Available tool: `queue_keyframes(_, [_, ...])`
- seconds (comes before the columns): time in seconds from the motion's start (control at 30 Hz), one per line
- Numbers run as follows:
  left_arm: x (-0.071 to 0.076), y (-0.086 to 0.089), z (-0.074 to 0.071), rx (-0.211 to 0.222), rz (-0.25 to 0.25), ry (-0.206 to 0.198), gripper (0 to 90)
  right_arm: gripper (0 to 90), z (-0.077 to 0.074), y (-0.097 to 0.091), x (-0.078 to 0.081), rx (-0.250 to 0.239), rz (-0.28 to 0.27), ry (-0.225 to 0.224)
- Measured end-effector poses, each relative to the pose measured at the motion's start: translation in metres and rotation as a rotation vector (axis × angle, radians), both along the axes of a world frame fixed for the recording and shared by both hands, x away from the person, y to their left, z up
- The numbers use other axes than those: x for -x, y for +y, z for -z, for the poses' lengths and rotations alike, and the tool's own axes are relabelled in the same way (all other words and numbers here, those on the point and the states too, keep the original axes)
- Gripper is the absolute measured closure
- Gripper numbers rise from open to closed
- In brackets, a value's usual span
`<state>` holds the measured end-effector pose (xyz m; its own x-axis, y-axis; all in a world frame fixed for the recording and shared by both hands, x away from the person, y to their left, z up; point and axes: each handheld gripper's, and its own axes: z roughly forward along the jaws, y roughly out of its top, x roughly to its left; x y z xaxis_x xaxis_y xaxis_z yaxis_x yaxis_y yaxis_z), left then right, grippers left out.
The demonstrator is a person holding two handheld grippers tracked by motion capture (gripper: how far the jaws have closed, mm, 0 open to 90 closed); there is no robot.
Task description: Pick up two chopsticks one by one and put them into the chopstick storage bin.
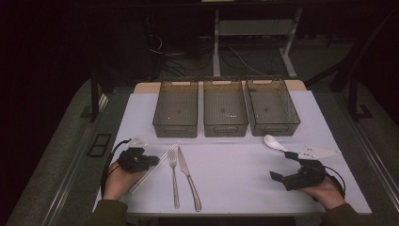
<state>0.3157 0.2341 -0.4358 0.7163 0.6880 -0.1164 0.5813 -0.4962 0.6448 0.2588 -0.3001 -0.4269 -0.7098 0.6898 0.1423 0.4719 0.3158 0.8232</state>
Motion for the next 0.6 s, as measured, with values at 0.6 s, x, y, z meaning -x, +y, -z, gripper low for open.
queue_keyframes(0.6, [0.0056,0.0004,0.0061,-0.015,-0.021,-0.039,80.7,0.8,0.0003,-0.0009,-0.0002,-0.005,0.005,0.002])
